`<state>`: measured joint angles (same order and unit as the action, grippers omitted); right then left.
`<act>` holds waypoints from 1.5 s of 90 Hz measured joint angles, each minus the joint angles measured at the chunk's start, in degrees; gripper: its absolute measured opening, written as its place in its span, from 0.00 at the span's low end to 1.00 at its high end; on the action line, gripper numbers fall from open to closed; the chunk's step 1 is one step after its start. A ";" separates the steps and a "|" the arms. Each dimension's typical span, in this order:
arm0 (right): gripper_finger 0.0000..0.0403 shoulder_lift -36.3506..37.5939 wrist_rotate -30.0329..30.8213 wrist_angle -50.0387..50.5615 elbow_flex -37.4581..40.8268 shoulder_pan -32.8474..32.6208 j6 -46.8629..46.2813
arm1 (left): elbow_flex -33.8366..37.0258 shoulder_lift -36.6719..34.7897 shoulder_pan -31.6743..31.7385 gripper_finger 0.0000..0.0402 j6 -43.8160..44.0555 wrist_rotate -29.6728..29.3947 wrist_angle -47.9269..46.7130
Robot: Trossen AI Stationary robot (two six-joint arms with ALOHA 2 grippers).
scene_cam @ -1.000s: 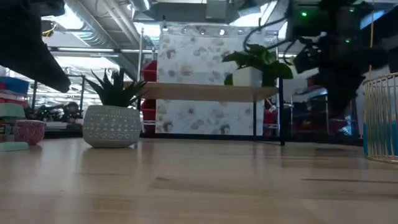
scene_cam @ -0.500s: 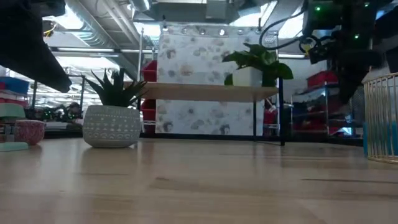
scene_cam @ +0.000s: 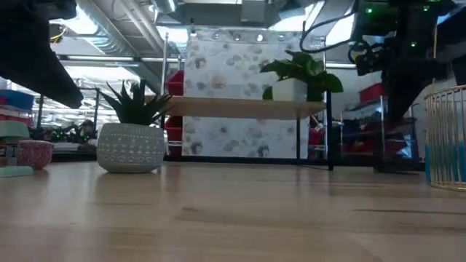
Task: Stock shelves
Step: Remove the black pen holder on the shelf, then remove the potted plant on the shelf
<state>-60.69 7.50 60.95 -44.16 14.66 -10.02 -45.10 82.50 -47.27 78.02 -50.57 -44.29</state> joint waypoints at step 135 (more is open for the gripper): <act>0.89 -10.22 -6.53 -22.93 -17.48 20.78 35.78 | -14.49 -1.90 50.41 0.78 -79.78 22.03 40.15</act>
<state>-70.91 0.97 38.02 -61.64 35.44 25.75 -59.59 80.60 3.14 -1.76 -28.53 -4.14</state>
